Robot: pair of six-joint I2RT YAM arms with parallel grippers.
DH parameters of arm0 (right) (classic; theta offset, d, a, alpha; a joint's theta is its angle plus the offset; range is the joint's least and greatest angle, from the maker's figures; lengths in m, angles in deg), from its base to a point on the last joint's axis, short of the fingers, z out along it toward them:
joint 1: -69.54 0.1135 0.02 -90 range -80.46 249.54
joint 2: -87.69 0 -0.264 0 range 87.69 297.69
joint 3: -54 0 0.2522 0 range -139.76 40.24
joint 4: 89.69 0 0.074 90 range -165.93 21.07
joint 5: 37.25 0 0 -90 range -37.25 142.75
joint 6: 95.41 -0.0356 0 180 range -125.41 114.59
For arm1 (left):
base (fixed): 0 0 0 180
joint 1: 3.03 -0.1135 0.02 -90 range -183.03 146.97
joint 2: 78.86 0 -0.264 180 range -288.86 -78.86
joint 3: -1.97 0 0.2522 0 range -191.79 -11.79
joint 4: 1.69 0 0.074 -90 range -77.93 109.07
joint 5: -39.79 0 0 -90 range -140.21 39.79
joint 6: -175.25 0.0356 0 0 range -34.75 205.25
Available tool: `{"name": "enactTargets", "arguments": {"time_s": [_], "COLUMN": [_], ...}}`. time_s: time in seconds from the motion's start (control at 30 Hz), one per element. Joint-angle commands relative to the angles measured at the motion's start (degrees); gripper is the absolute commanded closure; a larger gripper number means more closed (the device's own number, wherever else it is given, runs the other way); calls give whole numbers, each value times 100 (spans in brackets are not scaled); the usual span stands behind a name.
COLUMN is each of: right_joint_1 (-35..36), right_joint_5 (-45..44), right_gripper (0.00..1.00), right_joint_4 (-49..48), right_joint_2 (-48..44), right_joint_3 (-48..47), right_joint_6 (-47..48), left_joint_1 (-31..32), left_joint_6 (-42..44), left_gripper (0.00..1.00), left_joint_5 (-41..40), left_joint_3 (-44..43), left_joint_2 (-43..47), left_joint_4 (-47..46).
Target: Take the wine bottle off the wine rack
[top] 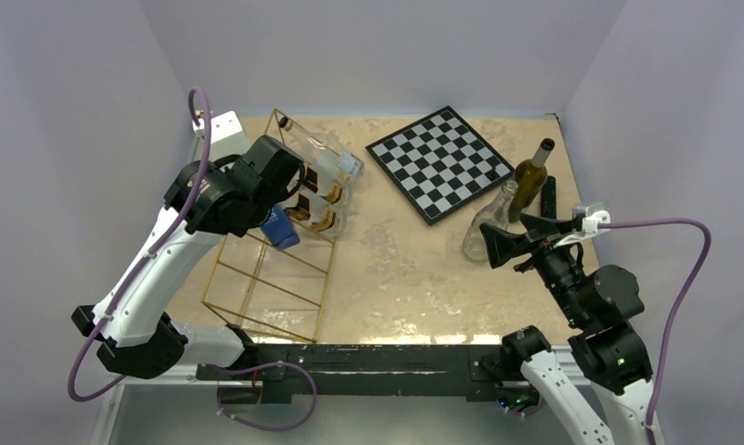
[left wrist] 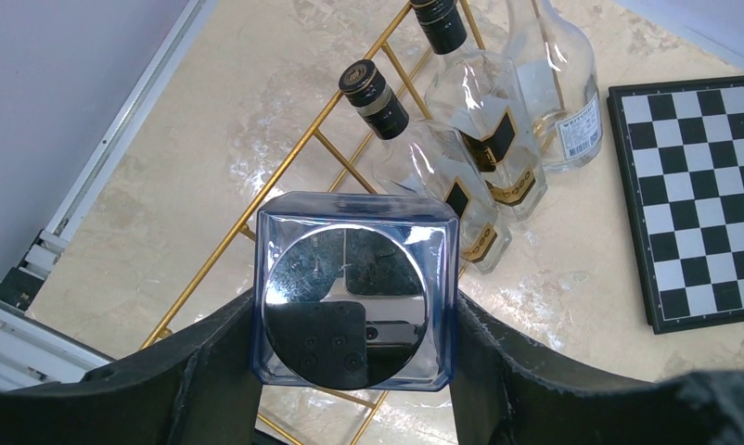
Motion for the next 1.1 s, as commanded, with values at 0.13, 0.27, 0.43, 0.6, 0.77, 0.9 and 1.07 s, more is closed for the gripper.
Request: {"name": "enactTargets", "arguments": {"time_s": [0.13, 0.27, 0.43, 0.6, 0.77, 0.9, 1.07], "right_joint_1": [22, 27, 27, 28, 25, 23, 26], "right_joint_5": [-75, -29, -34, -51, -73, -35, -58], "right_gripper": [1, 1, 1, 1, 1, 1, 1], "right_joint_4": [-204, -218, -218, -201, -191, -211, -148], "right_joint_2": [5, 28, 13, -10, -22, 26, 13], "right_joint_3": [45, 23, 26, 40, 36, 24, -38], "right_joint_6": [-26, -42, -40, -40, -25, -33, -20], "left_joint_1": [24, 24, 24, 24, 24, 28, 27], "left_joint_6": [-538, -326, -18, 213, 310, 552, 971], "left_gripper": [100, 100, 100, 100, 100, 100, 100], "left_joint_5": [-684, -712, -639, -468, -171, 216, 504], "left_joint_3": [-907, -884, -829, -622, -575, -527, -181], "left_joint_2": [22, 79, 181, 319, 480, 601, 840], "left_joint_4": [-57, -259, -526, -749, -756, -907, -1206]}}
